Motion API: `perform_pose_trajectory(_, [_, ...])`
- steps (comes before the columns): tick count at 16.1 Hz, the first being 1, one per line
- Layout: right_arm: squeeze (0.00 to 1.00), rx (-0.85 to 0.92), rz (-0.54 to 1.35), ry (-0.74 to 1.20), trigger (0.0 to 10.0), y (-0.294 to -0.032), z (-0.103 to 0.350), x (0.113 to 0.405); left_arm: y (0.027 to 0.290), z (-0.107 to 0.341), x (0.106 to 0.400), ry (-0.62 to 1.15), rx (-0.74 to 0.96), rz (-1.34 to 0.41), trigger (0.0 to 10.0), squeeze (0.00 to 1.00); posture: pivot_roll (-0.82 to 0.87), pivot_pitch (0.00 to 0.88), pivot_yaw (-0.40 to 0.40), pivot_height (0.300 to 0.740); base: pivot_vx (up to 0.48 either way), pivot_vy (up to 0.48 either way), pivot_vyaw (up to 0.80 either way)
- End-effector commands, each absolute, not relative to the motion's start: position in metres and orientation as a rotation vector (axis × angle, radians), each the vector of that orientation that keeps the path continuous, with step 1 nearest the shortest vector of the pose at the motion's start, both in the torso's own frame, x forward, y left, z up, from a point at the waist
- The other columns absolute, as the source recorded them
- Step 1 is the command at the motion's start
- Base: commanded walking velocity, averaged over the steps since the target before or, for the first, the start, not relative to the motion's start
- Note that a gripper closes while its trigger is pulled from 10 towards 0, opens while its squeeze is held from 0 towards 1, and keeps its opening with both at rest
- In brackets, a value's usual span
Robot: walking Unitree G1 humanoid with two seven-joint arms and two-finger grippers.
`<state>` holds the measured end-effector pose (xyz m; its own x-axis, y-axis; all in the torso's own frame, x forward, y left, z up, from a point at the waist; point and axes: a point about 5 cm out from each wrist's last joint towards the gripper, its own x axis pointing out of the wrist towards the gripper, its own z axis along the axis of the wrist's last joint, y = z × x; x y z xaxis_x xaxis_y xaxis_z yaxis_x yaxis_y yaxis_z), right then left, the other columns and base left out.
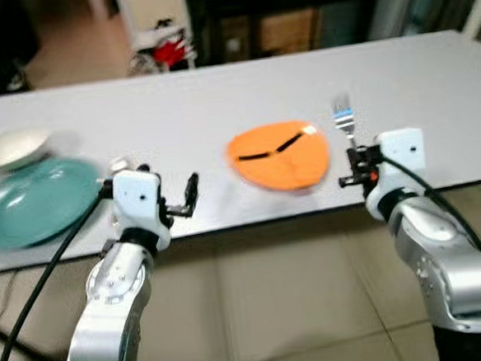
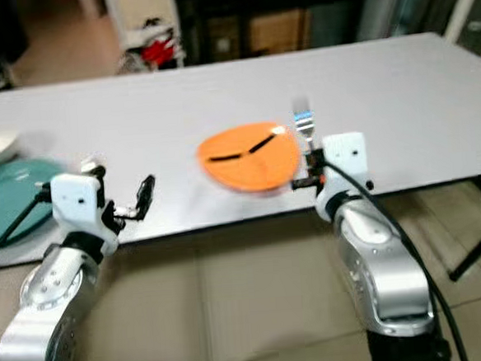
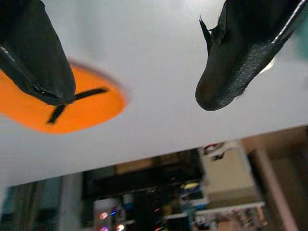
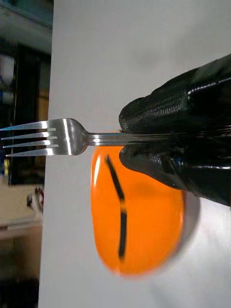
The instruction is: Setting the table
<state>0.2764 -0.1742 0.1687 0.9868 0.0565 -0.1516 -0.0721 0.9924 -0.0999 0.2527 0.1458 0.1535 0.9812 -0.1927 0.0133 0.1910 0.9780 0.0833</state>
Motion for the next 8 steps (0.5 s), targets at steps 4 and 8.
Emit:
perform_pose_trajectory(4, [0.00, -0.096, 0.091, 0.148, 10.0, -0.1720, 0.1704, 0.2812, 0.1453, 0.1559, 0.2510, -0.032, 0.095, -0.212, 10.0, 0.00, 0.03, 0.000, 0.039, 0.740, 0.411, 0.000, 0.00])
perform_pose_trajectory(8, [0.00, -0.063, 0.115, 0.187, 10.0, -0.1710, 0.1658, 0.2846, 0.1450, 0.1562, 0.2505, -0.032, 0.105, -0.218, 10.0, 0.00, 0.03, 0.000, 0.038, 0.740, 0.395, 0.000, 0.00])
